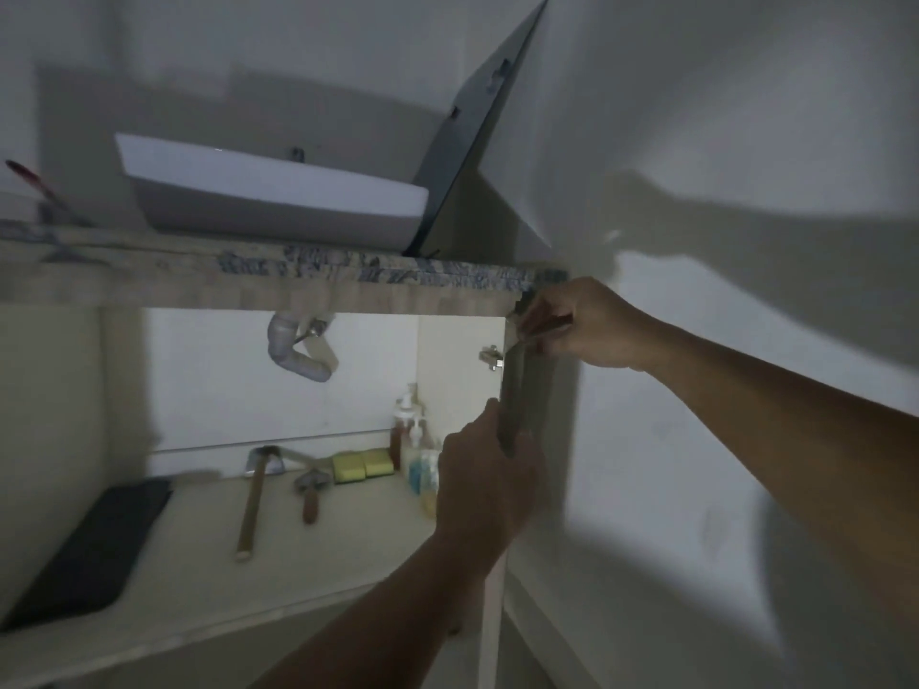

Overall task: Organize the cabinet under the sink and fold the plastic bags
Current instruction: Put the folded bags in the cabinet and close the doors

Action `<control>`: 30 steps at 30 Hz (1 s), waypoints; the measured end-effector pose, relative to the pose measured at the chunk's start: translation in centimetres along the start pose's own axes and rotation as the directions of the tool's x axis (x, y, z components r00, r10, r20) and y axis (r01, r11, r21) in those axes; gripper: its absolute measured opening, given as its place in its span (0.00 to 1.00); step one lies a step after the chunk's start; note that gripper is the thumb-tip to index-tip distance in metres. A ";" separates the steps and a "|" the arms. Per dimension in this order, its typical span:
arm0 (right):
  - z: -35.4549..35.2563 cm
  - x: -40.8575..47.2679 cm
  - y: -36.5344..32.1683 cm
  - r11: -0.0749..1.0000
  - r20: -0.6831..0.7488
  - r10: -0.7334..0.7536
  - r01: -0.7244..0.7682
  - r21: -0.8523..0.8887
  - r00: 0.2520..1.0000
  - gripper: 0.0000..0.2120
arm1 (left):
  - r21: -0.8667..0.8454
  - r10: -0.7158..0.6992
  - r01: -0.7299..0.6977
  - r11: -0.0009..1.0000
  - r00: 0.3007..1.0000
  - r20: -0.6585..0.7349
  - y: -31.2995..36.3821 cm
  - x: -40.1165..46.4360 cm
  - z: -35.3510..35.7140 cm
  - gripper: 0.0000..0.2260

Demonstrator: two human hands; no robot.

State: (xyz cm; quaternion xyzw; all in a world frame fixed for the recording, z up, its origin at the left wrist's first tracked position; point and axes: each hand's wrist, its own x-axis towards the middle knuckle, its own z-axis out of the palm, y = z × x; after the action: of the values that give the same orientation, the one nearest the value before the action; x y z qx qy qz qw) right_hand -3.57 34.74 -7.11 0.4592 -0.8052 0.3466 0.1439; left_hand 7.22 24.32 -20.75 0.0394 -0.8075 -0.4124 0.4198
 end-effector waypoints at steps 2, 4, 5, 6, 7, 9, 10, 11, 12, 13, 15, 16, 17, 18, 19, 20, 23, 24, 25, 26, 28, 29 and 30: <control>1.9 1.3 0.0 0.998 -0.034 -0.059 0.059 0.000 0.998 0.10 | 0.036 -0.044 0.046 0.998 0.998 -0.053 -1.4 0.6 -1.3 0.07; 3.7 2.7 0.0 0.986 -0.097 -0.133 0.122 -0.116 0.986 0.11 | 0.075 -0.072 0.079 0.994 0.993 -0.089 -2.7 1.3 -2.7 0.07; 4.5 3.3 0.0 0.977 -0.126 -0.167 0.147 -0.154 0.978 0.11 | 0.095 -0.084 0.094 0.991 0.991 -0.103 -3.4 1.6 -3.4 0.07; 5.4 3.9 -0.1 0.971 -0.146 -0.203 0.181 -0.154 0.968 0.11 | 0.114 -0.093 0.106 0.988 0.988 -0.121 -3.9 1.9 -4.1 0.06; 6.3 4.5 -0.1 0.968 -0.171 -0.233 0.211 -0.139 0.957 0.11 | 0.130 -0.100 0.119 0.984 0.985 -0.143 -4.5 2.3 -4.8 0.05; 8.2 5.7 -0.2 0.968 -0.224 -0.249 0.234 -0.090 0.942 0.11 | 0.165 -0.127 0.157 0.974 0.975 -0.182 -5.8 3.1 -6.1 0.03; 9.0 6.2 -0.3 0.971 -0.253 -0.238 0.235 -0.042 0.938 0.11 | 0.183 -0.145 0.182 0.966 0.969 -0.198 -6.4 3.4 -6.6 0.03; 9.8 6.7 -0.4 0.970 -0.287 -0.232 0.243 0.002 0.929 0.10 | 0.201 -0.159 0.205 0.958 0.962 -0.221 -7.0 3.8 -7.1 0.04; 10.6 7.2 -0.5 0.964 -0.318 -0.244 0.266 0.029 0.916 0.09 | 0.218 -0.164 0.222 0.950 0.953 -0.254 -7.6 4.3 -7.6 0.05; 11.3 7.9 -0.4 0.953 -0.339 -0.279 0.301 0.015 0.899 0.07 | 0.232 -0.162 0.234 0.944 0.943 -0.290 -8.2 4.7 -8.1 0.08; 12.7 9.3 0.1 0.929 -0.326 -0.367 0.364 -0.073 0.871 0.05 | 0.235 -0.130 0.221 0.947 0.929 -0.347 -9.1 5.7 -8.9 0.18; 13.2 9.9 0.3 0.917 -0.323 -0.399 0.380 -0.123 0.858 0.05 | 0.238 -0.092 0.187 0.953 0.928 -0.360 -9.3 6.3 -9.2 0.24; 13.7 10.6 0.7 0.897 -0.348 -0.443 0.405 -0.178 0.827 0.06 | 0.268 -0.030 0.134 0.954 0.932 -0.361 -9.5 6.9 -9.6 0.29; 14.3 11.4 1.1 0.868 -0.377 -0.496 0.443 -0.224 0.782 0.06 | 0.344 0.063 0.065 0.937 0.935 -0.348 -9.6 7.6 -10.0 0.33; 14.9 12.0 1.6 0.843 -0.401 -0.537 0.480 -0.241 0.742 0.06 | 0.466 0.170 -0.001 0.885 0.932 -0.320 -9.7 8.5 -10.4 0.37; 15.6 12.7 2.1 0.831 -0.420 -0.554 0.509 -0.226 0.719 0.06 | 0.615 0.268 -0.044 0.788 0.923 -0.277 -9.8 9.4 -10.9 0.39; 17.3 15.1 3.1 0.825 -0.432 -0.539 0.558 -0.095 0.723 0.11 | 0.928 0.405 -0.093 0.361 0.912 -0.067 -10.2 12.1 -12.4 0.35; 17.8 15.8 3.4 0.813 -0.428 -0.547 0.579 -0.065 0.719 0.11 | 0.963 0.386 -0.107 0.246 0.922 0.004 -10.6 12.8 -12.8 0.33; 18.1 16.3 3.6 0.801 -0.418 -0.559 0.597 -0.049 0.716 0.11 | 0.981 0.352 -0.111 0.157 0.935 0.050 -11.2 13.5 -13.1 0.33; 18.6 16.9 3.8 0.789 -0.411 -0.575 0.613 -0.048 0.708 0.13 | 0.990 0.314 -0.109 0.094 0.946 0.074 -11.8 14.0 -13.2 0.32; 19.6 17.6 4.1 0.776 -0.413 -0.595 0.626 -0.074 0.690 0.15 | 0.995 0.249 -0.086 0.041 0.966 0.073 -12.5 14.8 -13.2 0.31; 20.0 17.8 4.2 0.777 -0.420 -0.599 0.622 -0.097 0.682 0.12 | 0.997 0.197 -0.068 0.038 0.979 0.059 -12.7 15.2 -13.1 0.33; 20.6 18.2 4.4 0.773 -0.431 -0.609 0.620 -0.135 0.666 0.10 | 0.998 0.127 -0.051 0.039 0.991 0.046 -13.0 15.7 -12.9 0.36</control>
State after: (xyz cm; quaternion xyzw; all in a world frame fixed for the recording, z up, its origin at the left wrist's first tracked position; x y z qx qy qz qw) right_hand -15.26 10.34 -13.72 0.6113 -0.5428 0.3836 0.4296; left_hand 2.62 1.21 -15.76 0.2795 -0.8574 0.2874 0.3228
